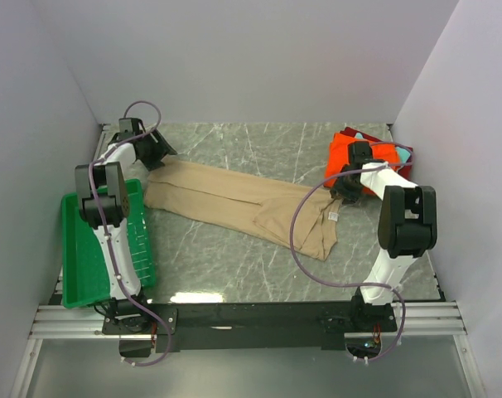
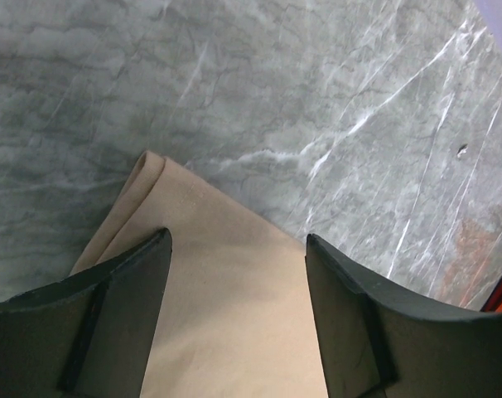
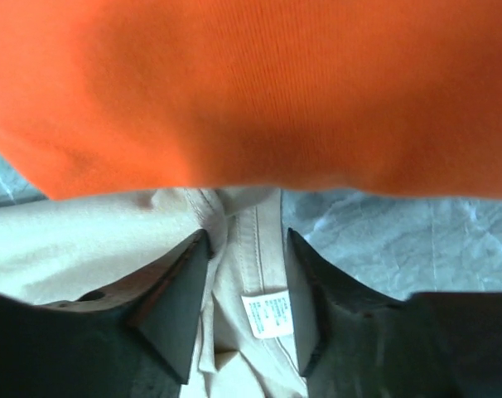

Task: Fold and stack the t-shirts
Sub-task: Fold the tshirt

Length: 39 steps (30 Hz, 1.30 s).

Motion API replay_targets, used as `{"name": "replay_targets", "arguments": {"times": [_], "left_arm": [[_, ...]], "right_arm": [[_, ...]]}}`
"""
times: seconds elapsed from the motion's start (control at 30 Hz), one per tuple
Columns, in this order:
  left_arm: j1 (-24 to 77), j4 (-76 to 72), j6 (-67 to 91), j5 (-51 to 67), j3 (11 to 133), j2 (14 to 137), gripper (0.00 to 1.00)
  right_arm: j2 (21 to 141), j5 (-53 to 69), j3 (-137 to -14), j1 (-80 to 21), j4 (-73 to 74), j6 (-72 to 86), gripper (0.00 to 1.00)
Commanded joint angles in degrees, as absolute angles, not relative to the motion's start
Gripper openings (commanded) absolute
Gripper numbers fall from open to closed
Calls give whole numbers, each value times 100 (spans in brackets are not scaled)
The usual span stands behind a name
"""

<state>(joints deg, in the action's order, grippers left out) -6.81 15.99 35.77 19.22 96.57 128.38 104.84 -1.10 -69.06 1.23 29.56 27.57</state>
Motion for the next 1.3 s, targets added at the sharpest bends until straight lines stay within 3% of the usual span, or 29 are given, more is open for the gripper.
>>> {"name": "replay_targets", "arguments": {"times": [0.0, 0.4, 0.8, 1.27], "left_arm": [[-738, 1951, 3375, 1855, 9896, 12367, 72], [-317, 2048, 3050, 1142, 9607, 11611, 73], [-26, 1319, 3296, 1916, 8702, 11777, 73], [-35, 1599, 3270, 1389, 8376, 12120, 73]], "right_arm": [[9976, -281, -6909, 167, 3129, 2768, 51], [8982, -27, -6908, -271, 3288, 2874, 52], [10150, 395, -7531, -1239, 3094, 3094, 49], [11460, 439, -8208, -1380, 3278, 3146, 47]]}}
